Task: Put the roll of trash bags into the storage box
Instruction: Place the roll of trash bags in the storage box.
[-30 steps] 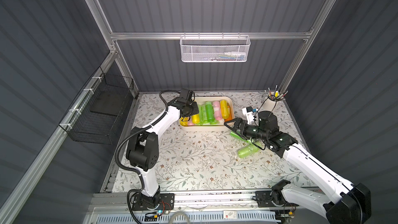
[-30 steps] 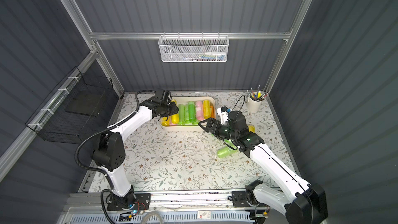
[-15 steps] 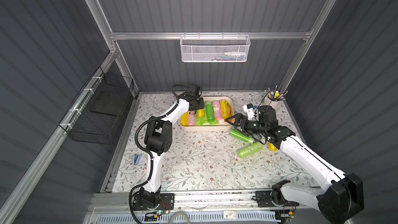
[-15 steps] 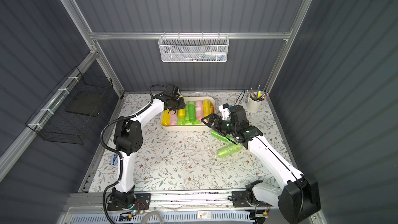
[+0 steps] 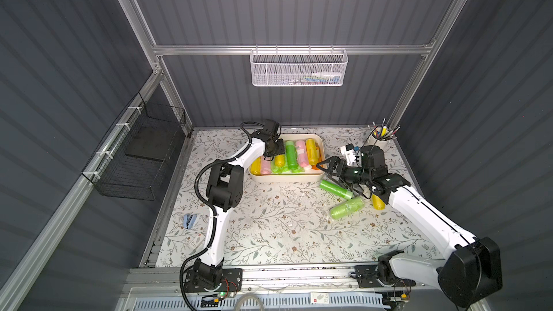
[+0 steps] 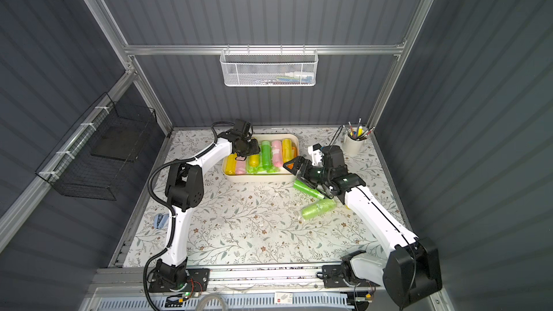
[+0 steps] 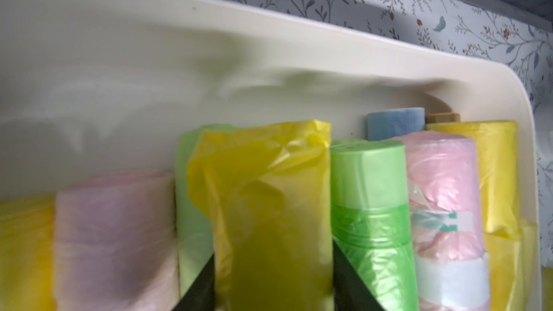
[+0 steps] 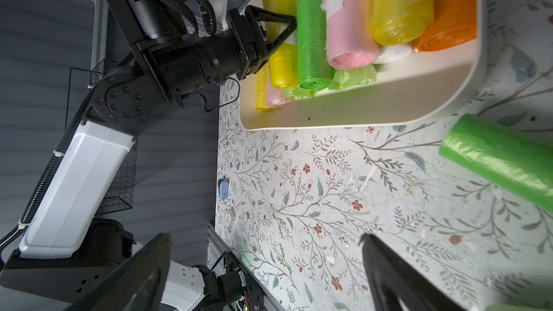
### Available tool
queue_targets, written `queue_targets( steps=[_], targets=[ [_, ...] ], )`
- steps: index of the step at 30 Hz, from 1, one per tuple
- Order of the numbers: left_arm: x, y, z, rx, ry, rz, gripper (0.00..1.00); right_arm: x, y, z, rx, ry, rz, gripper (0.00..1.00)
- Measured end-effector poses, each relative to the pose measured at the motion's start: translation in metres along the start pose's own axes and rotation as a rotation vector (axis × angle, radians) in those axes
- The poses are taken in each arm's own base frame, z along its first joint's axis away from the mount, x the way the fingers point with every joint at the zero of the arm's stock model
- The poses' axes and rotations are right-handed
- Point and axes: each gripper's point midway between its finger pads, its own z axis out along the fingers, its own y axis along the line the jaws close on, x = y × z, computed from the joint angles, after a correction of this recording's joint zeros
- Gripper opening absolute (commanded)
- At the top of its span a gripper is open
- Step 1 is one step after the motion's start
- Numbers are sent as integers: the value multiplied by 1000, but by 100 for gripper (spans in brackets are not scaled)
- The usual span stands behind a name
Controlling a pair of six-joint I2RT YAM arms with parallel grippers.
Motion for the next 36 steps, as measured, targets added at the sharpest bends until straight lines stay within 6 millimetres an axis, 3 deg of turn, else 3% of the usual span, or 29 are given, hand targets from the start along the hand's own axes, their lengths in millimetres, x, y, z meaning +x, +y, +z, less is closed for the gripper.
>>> queue_targets(
  steps=[5,6,10,19,27,31,36],
  targets=[
    [0,-7,-3,42,10,27,88,3,-8,0,37,8,-13,99],
    [-1,-8,-5,47,9,33,99,4,-11,-1,51,8,-15,99],
    [0,-12,-29,55,-2,51,100,5,-22,-8,117,-10,-30,99],
    [-8,-29,-119,98,-112,73,100,-1,-25,-34,199,-109,-74,99],
    [41,-13,-160,109,-99,61,100,13,-56,-53,305,-169,-67,99],
    [71,-4,-190,121,-108,48,100,23,-75,-59,366,-172,-49,99],
    [95,4,-225,149,-168,43,100,28,-89,-70,411,-217,-23,99]
  ],
)
